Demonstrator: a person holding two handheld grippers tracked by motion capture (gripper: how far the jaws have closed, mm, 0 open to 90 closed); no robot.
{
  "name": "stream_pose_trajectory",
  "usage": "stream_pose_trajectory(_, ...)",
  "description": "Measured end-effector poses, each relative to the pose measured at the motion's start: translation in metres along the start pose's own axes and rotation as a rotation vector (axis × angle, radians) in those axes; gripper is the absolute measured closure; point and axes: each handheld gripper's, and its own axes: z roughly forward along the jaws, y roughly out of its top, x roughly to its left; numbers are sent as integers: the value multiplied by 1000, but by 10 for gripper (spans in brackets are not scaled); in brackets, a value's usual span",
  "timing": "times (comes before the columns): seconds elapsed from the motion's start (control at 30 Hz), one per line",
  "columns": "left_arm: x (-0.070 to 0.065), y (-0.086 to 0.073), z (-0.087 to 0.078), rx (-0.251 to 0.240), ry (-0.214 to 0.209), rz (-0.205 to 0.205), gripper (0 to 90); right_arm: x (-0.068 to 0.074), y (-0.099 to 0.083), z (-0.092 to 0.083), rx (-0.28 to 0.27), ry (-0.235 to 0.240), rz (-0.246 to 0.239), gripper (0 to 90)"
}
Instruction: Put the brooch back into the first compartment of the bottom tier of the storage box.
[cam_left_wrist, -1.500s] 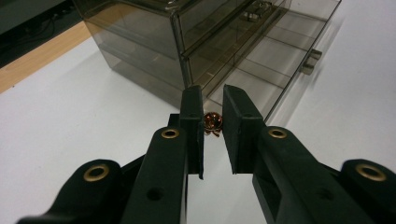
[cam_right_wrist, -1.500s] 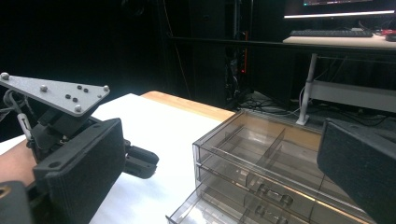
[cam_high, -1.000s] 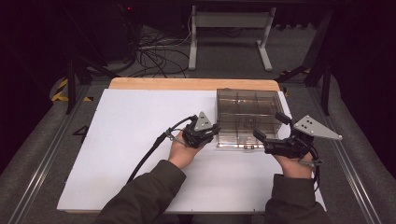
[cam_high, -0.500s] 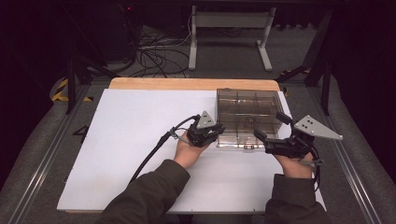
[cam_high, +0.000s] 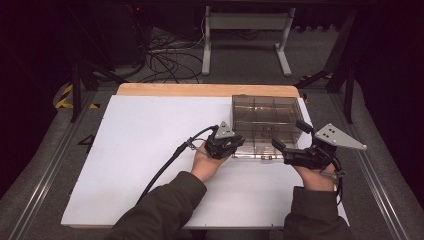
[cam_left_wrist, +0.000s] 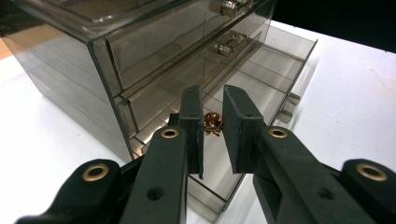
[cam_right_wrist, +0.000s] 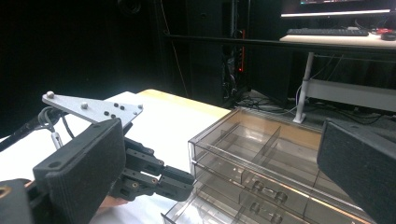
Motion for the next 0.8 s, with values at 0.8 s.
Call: stream_pose_trajectory(0.8, 4, -9, 13, 23, -26, -55, 784, 1, -1, 2, 9, 8, -2, 21)
